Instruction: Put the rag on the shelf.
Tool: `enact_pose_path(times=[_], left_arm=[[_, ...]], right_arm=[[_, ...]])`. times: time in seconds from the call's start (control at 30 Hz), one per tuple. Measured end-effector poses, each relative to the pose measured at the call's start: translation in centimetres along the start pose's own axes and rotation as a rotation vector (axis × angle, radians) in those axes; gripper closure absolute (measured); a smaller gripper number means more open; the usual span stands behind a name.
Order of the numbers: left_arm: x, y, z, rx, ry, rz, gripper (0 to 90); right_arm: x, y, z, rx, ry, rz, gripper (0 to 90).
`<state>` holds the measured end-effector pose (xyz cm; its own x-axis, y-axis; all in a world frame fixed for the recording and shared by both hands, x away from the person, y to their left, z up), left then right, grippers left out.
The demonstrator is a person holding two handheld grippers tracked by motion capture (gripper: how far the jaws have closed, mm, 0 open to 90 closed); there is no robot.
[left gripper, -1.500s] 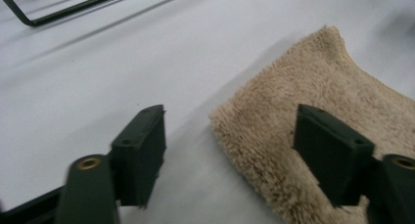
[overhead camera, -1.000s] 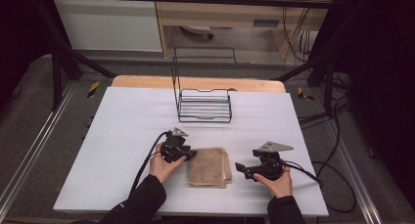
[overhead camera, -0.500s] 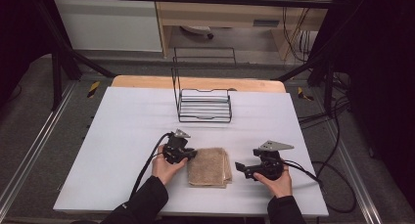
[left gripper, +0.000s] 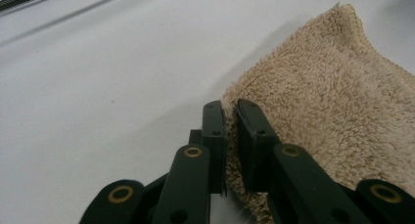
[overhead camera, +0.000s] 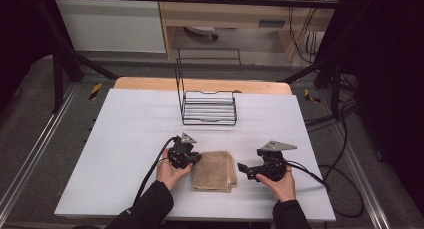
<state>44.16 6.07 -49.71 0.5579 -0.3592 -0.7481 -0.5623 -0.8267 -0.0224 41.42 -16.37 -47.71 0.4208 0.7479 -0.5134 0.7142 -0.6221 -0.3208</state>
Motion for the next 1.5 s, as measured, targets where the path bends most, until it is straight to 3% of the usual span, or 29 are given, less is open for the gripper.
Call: enact_pose_path(times=[0.13,0.23,0.5,0.6,0.77,1.0,1.2,1.4,1.47,1.5], left_arm=[[0.0,0.0,0.0,0.007,0.005,0.0,81.9],[0.0,0.0,0.0,0.005,0.004,0.009,81.9],[0.0,-0.1,0.0,0.032,0.012,0.012,81.7],[0.1,-0.2,0.0,0.021,0.013,0.032,81.6],[0.1,-0.2,0.0,0.027,0.017,0.031,81.6],[0.1,-0.2,0.1,0.026,0.023,0.026,81.6],[0.1,-0.2,0.1,0.023,0.023,0.028,81.6],[0.1,-0.2,0.1,0.025,0.023,0.028,81.6],[0.1,-0.2,0.1,0.026,0.023,0.028,81.6],[0.1,-0.2,0.1,0.026,0.023,0.028,81.6]], right_arm=[[1.0,-0.1,-0.4,-0.007,-0.016,0.003,1.8],[1.8,0.3,-1.0,-0.007,-0.027,0.037,2.6],[3.9,0.7,-2.4,0.004,-0.022,0.026,10.0],[4.8,1.0,-2.6,0.036,0.006,0.014,14.3],[5.3,1.4,-1.9,0.035,-0.038,0.041,17.7],[5.3,1.2,-1.4,0.024,-0.053,0.053,34.2],[5.7,0.7,-1.7,0.075,-0.025,-0.001,46.6],[6.3,0.6,-1.2,0.096,-0.055,-0.023,55.3],[6.4,0.4,-1.1,0.094,-0.059,-0.027,57.5],[6.5,0.2,-1.1,0.071,-0.071,-0.021,60.7]])
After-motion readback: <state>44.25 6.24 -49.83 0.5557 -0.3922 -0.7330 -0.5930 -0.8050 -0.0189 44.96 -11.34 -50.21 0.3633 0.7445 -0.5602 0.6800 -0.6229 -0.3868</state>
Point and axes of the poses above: each handheld gripper's, and its own axes: x roughly forward along the jaws, z roughly out of its underside, y roughly to its right, the point moved 7 cm from there along x, roughly forward along the jaws, and after that the axes turned 12 degrees about -z, right-handed, at the moved point
